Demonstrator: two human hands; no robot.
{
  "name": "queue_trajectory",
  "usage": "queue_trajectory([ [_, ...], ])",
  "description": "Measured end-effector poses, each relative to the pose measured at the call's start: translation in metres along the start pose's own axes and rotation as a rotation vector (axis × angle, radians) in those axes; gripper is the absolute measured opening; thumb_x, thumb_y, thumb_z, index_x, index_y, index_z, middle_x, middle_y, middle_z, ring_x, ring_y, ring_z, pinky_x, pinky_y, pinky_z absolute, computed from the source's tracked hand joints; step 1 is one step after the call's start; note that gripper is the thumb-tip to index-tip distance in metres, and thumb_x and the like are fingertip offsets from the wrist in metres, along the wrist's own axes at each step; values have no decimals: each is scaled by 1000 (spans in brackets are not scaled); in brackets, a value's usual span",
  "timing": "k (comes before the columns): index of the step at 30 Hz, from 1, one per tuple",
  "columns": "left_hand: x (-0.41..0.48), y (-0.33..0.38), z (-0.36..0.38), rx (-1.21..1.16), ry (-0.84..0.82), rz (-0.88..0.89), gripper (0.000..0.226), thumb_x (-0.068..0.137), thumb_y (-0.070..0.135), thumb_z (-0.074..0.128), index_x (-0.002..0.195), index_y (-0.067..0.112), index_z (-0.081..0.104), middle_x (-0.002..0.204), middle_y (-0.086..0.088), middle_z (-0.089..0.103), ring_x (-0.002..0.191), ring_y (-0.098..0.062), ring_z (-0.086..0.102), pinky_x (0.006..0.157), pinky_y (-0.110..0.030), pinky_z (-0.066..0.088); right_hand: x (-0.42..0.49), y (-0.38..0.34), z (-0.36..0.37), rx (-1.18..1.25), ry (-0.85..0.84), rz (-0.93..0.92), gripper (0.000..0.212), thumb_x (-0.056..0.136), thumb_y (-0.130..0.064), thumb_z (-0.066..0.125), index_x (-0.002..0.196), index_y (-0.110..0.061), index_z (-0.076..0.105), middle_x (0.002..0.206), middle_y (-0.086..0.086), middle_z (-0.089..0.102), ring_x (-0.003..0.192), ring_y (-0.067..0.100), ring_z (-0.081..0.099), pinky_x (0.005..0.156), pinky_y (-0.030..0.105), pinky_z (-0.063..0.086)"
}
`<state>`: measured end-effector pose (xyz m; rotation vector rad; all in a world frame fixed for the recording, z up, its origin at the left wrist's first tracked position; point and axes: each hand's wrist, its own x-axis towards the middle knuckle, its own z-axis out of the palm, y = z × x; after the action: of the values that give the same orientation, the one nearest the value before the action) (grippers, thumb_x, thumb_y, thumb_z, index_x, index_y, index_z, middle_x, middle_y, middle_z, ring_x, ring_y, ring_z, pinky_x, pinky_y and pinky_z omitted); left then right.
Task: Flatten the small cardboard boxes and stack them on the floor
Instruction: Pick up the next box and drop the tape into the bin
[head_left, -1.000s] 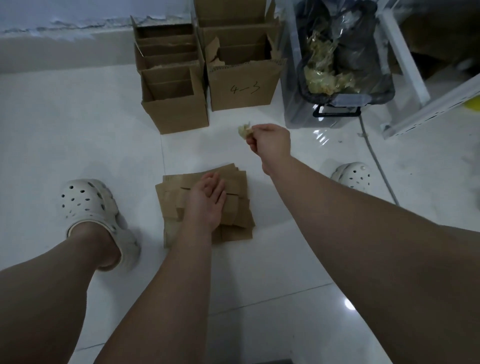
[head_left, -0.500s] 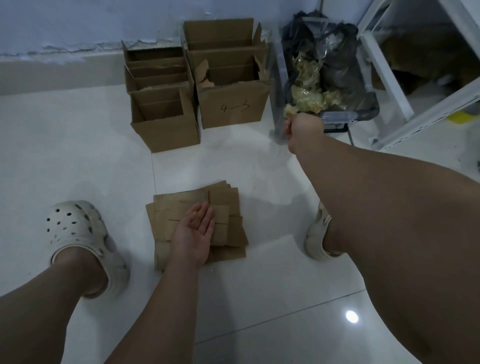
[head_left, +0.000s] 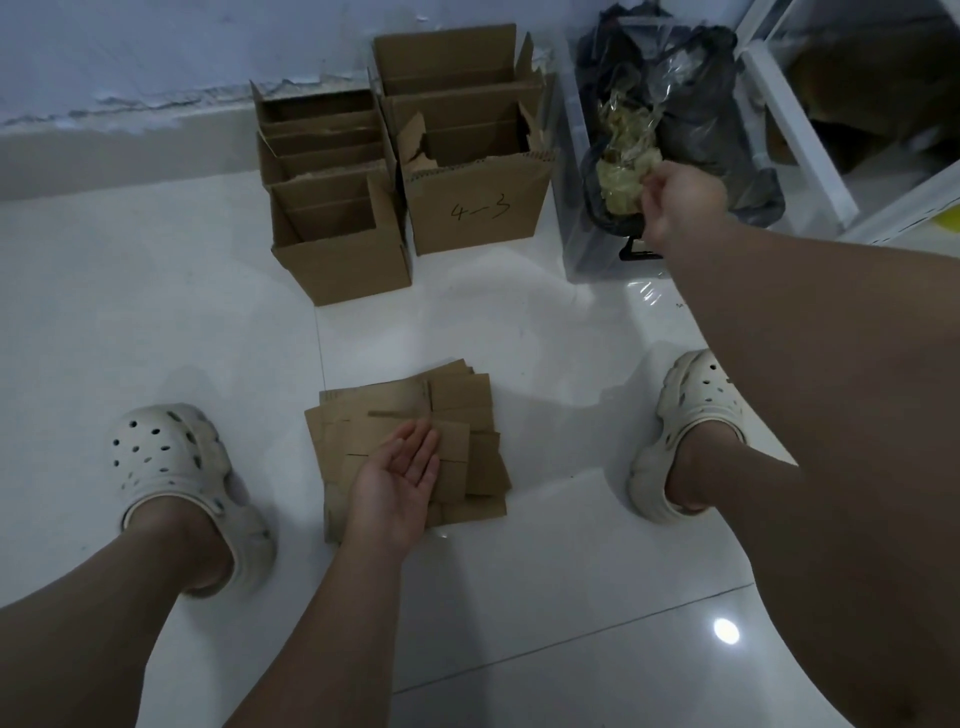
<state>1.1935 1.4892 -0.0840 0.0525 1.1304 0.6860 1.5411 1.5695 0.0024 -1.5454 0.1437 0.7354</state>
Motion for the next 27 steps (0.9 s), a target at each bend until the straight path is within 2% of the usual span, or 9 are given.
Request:
queue_trajectory([
  [3, -1, 0, 1, 2, -2, -2, 23, 98, 11, 39, 106, 9, 60, 105, -7, 69, 99, -18, 64, 82, -30, 48, 7, 1, -7, 152, -97, -9, 25, 94, 5, 44, 78, -8, 59, 81, 6, 55, 76, 13, 55, 85, 21, 51],
  [6, -2, 0, 4, -1, 2, -4, 23, 98, 11, 39, 106, 9, 61, 105, -7, 68, 99, -18, 64, 83, -30, 48, -2, 0, -11, 101, -138, 2, 33, 96, 3, 34, 108, -11, 61, 97, 3, 57, 76, 8, 50, 78, 15, 43],
  [8, -3, 1, 4, 3, 7, -3, 23, 98, 11, 39, 105, 9, 60, 105, -7, 68, 99, -18, 64, 84, -30, 47, -5, 0, -12, -20, -97, -43, 38, 95, -3, 39, 128, -10, 57, 119, 3, 61, 90, 9, 56, 83, 18, 43],
  [10, -5, 1, 4, 9, 6, -1, 22, 98, 11, 39, 105, 9, 60, 106, -7, 68, 99, -18, 64, 85, -30, 47, -7, 1, -13, -128, -47, -109, 36, 94, -6, 45, 127, -5, 59, 126, 10, 61, 94, 15, 59, 89, 28, 51],
  [13, -5, 0, 2, 5, 11, -4, 23, 98, 10, 40, 107, 9, 60, 106, -8, 68, 100, -19, 64, 85, -31, 48, -12, 13, -14, -555, 82, -313, 42, 92, -6, 42, 131, -13, 57, 139, 9, 49, 122, 22, 50, 107, 32, 38],
  [17, -4, 1, 5, 17, 21, 6, 22, 97, 9, 40, 107, 9, 60, 106, -7, 68, 98, -18, 65, 82, -30, 49, -41, 52, -13, -820, 208, -522, 50, 85, 1, 44, 133, -13, 48, 140, 14, 37, 122, 26, 44, 96, 26, 36],
  [20, -5, -2, 17, 412, 128, 171, 18, 97, 5, 43, 103, 11, 59, 102, -7, 69, 91, -16, 67, 79, -27, 53, -72, 93, -11, -856, 57, -456, 39, 87, -1, 48, 125, -10, 49, 119, 12, 52, 103, 24, 53, 77, 24, 36],
  [23, -8, -9, 28, 1090, 229, 586, 16, 96, 9, 47, 97, 17, 60, 99, -3, 67, 85, -15, 63, 76, -27, 50, -114, 139, -12, -878, -155, -329, 33, 91, -4, 47, 123, -12, 49, 88, 2, 56, 81, 18, 57, 64, 22, 37],
  [27, -10, -13, 29, 1310, 321, 820, 14, 92, 9, 54, 104, 9, 62, 116, -9, 50, 94, -18, 49, 79, -26, 41, -169, 193, -19, -807, -185, -127, 26, 90, -8, 48, 108, -27, 47, 96, -5, 53, 74, 4, 50, 57, 16, 33],
])
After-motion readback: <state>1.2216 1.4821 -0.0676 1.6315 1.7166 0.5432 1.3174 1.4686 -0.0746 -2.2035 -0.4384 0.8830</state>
